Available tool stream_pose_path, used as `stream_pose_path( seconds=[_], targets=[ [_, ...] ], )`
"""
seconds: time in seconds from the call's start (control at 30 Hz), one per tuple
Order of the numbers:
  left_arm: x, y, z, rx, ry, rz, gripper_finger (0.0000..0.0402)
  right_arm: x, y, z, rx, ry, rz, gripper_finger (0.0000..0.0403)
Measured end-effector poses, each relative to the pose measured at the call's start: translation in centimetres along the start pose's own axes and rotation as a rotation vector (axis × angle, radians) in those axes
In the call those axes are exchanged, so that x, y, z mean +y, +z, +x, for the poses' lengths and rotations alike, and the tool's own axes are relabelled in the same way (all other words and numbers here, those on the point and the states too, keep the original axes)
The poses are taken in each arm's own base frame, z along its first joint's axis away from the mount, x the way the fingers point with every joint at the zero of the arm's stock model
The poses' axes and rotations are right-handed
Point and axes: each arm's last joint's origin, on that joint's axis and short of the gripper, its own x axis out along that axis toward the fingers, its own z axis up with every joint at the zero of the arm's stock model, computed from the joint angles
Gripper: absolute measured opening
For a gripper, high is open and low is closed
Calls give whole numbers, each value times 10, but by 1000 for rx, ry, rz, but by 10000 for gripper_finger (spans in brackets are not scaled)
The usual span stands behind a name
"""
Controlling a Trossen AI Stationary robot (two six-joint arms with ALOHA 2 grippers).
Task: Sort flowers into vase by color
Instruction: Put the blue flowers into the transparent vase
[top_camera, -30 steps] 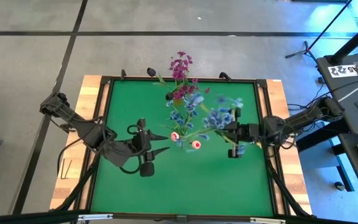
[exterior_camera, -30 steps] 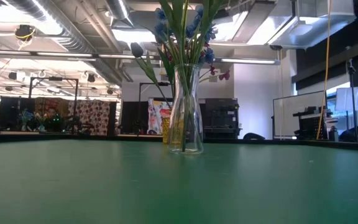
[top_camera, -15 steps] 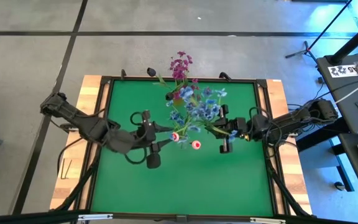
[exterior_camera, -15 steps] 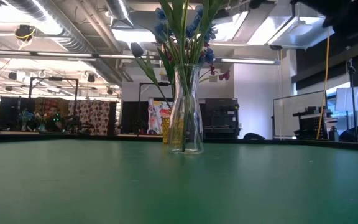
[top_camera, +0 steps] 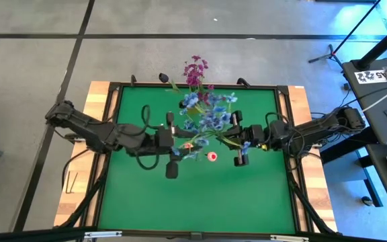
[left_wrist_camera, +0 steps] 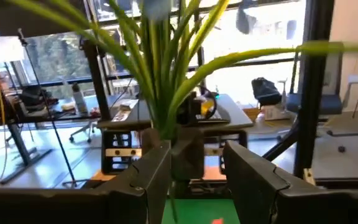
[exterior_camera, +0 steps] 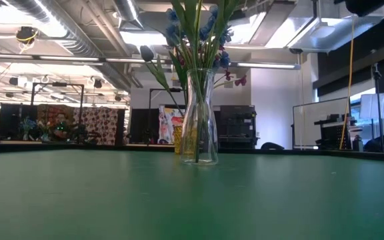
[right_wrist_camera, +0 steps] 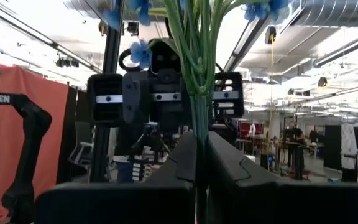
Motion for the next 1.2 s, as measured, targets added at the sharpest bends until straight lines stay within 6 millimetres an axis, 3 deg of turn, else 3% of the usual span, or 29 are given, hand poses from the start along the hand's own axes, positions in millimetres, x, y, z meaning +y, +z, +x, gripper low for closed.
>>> stream_pose_path(
  seconds=[0.37,0.8,0.93,1.2],
  targets=[
    [14,-17,34,-20,2,-3,144,0,4,11,61,6,4,15],
    [17,-18,38,-37,-7,-56,142,0,4,11,70,7,5,17],
    [18,-18,39,-38,0,-59,112,0,3,11,78,8,5,18],
    [19,-18,39,-37,4,-64,9,0,2,11,83,5,4,21]
  ],
)
